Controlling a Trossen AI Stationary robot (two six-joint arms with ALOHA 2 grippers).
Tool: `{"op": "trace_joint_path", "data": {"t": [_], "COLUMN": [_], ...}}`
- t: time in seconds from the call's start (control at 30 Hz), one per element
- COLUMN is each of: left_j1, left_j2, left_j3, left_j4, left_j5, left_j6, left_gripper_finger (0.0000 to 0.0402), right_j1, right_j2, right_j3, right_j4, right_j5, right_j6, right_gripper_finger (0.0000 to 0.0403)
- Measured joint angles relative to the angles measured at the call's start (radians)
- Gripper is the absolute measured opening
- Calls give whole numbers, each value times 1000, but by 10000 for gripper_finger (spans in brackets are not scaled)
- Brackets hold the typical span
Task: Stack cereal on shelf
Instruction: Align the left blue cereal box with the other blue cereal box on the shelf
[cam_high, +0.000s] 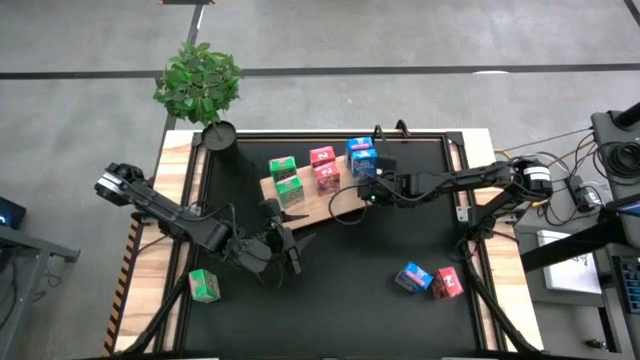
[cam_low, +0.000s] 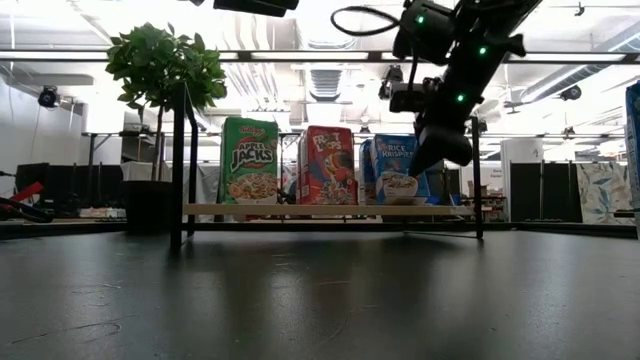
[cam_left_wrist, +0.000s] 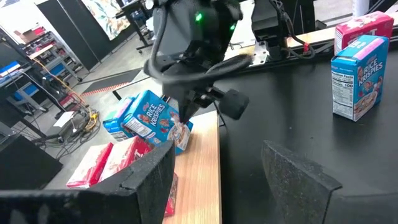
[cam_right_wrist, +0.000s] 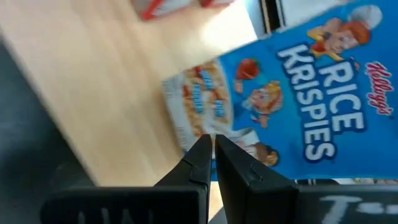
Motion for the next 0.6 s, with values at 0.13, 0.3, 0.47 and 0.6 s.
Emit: {"op": "trace_joint_path", "data": {"t": [0.13, 0.3, 0.47, 0.6], "left_j1": [0, 0, -1, -3], "left_j2": [0, 0, 0, 0], "left_j3": [0, 0, 0, 0], "left_j4": [-1, -3, -6, -20], "left_j5": [0, 0, 0, 0], "left_j6": [0, 0, 1, 0], "left_gripper_finger": [223, 223, 223, 223], "right_j1": [16, -37, -174, -257], "right_j2": [-43, -105, -105, -68], "right_j3": [68, 193, 296, 320], "right_j4": [-38, -38, -48, -100], "right_j5": [-5, -89, -270, -387], "right_j6": [12, 12, 19, 19], "right_gripper_finger": [12, 12, 12, 12]}}
